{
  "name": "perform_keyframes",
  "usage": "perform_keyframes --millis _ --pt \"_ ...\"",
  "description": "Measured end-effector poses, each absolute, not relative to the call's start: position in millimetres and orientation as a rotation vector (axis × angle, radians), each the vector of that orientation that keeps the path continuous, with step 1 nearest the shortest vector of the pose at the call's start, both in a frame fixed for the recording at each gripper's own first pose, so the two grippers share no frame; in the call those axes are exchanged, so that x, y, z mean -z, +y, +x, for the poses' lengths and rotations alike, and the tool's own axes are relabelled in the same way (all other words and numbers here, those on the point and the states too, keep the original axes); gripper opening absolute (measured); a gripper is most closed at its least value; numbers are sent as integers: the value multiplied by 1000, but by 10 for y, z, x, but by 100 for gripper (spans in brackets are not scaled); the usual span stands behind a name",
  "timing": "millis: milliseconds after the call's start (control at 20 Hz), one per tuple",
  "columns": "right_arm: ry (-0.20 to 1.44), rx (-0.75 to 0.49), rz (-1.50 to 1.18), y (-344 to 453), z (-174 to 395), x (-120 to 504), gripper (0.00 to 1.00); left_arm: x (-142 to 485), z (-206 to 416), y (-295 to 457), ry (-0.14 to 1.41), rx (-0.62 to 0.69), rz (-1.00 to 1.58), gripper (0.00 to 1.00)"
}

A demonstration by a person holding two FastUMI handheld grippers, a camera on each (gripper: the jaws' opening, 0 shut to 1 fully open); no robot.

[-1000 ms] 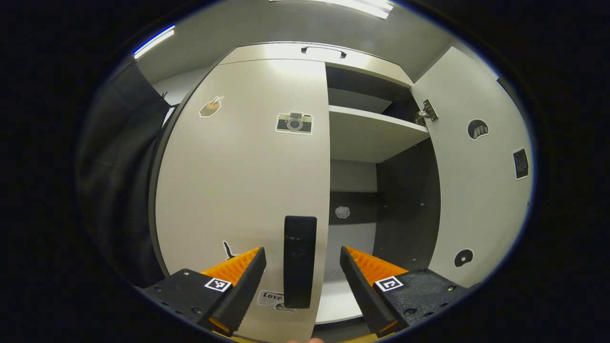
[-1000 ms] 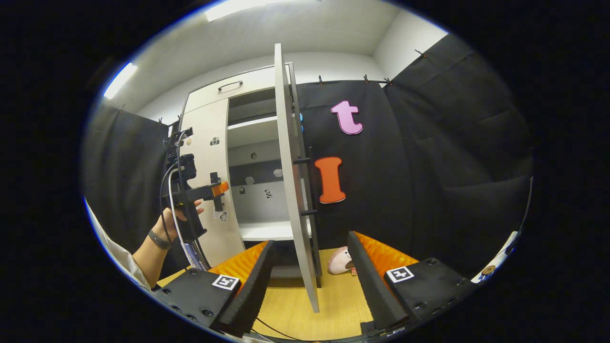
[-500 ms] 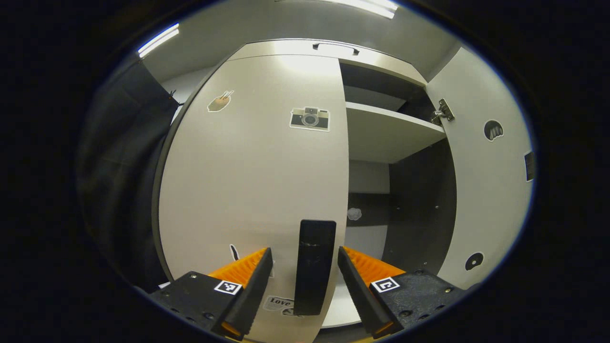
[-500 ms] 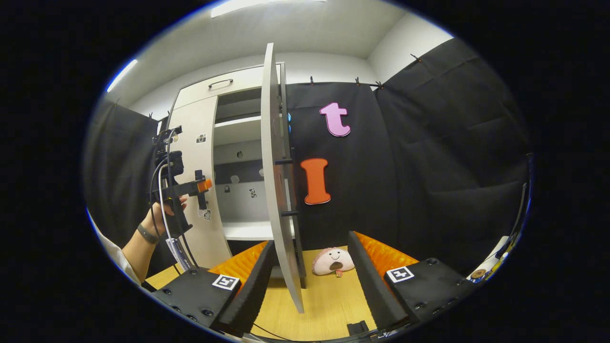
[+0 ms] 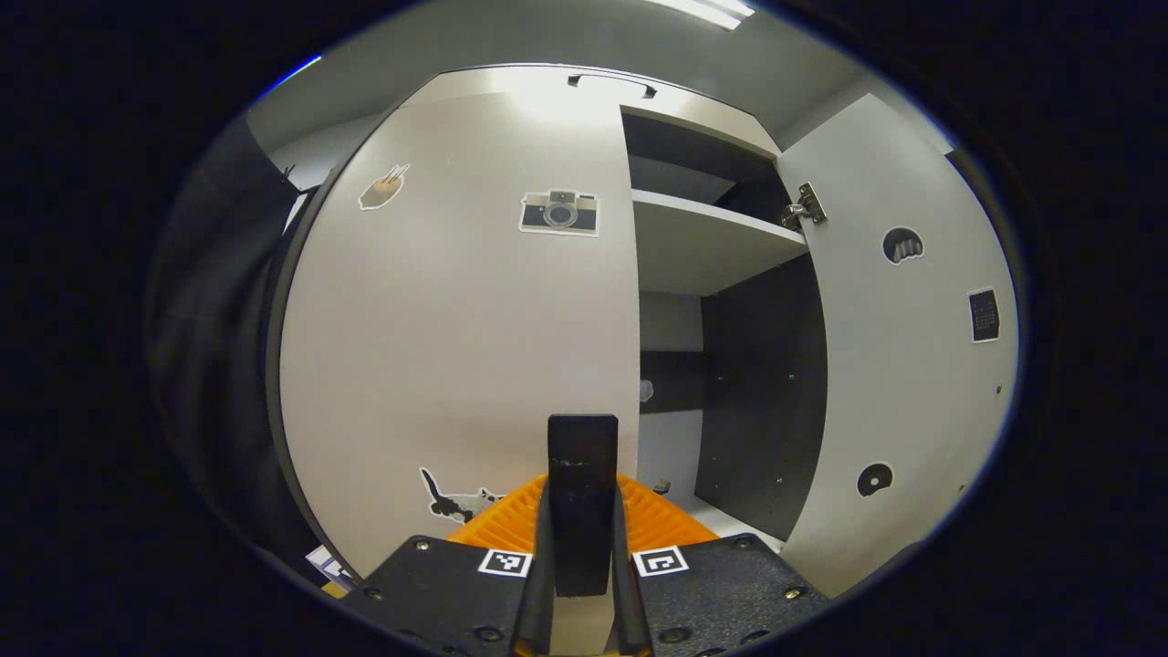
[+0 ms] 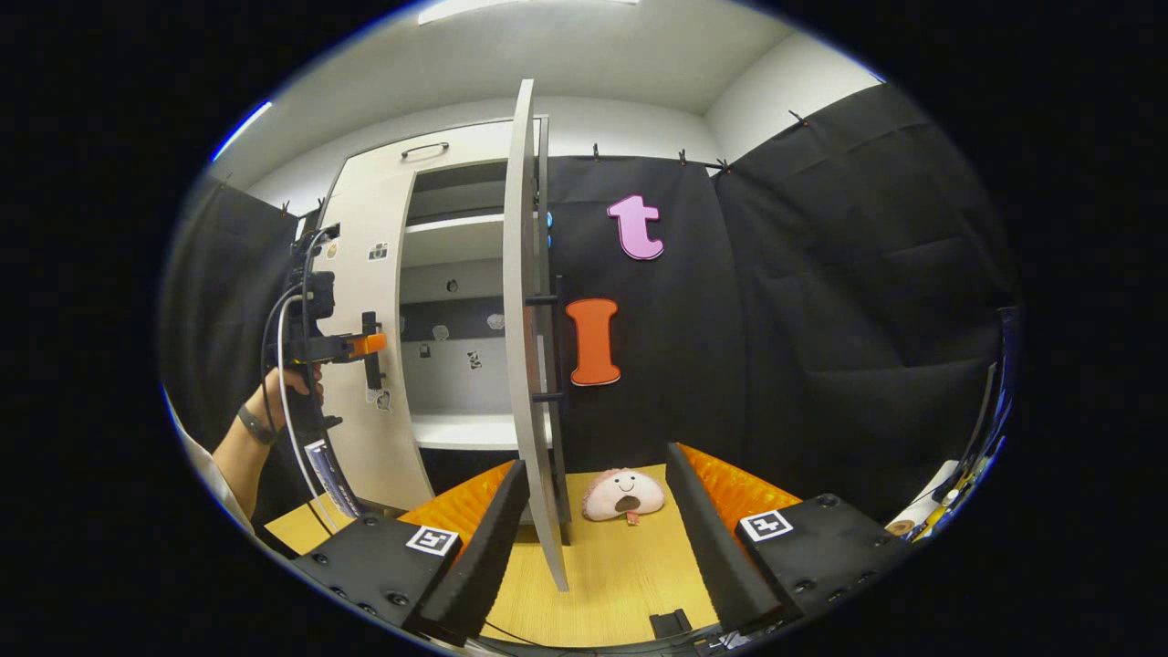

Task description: Open the right door of the double-door shoe cabinet with the right hand, and open the left door with the left hand.

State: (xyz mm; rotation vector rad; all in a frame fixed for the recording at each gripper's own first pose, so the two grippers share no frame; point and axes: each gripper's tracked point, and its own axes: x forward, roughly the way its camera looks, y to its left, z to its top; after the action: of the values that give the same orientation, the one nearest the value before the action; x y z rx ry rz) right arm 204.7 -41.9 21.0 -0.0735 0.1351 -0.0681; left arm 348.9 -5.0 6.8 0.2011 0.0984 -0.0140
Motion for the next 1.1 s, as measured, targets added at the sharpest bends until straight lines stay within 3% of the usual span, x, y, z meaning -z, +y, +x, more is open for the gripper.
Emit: perform_keyframes --millis 200,500,1100 --pt "144 49 -53 -353 2115 -174 97 -133 3251 -30 77 -14 196 24" --pt "161 -16 -33 -205 2313 -101 97 -183 2937 18 188 68 133 23" --pt "122 -152 -17 22 2494 -201 96 -493 2098 556 151 19 123 23"
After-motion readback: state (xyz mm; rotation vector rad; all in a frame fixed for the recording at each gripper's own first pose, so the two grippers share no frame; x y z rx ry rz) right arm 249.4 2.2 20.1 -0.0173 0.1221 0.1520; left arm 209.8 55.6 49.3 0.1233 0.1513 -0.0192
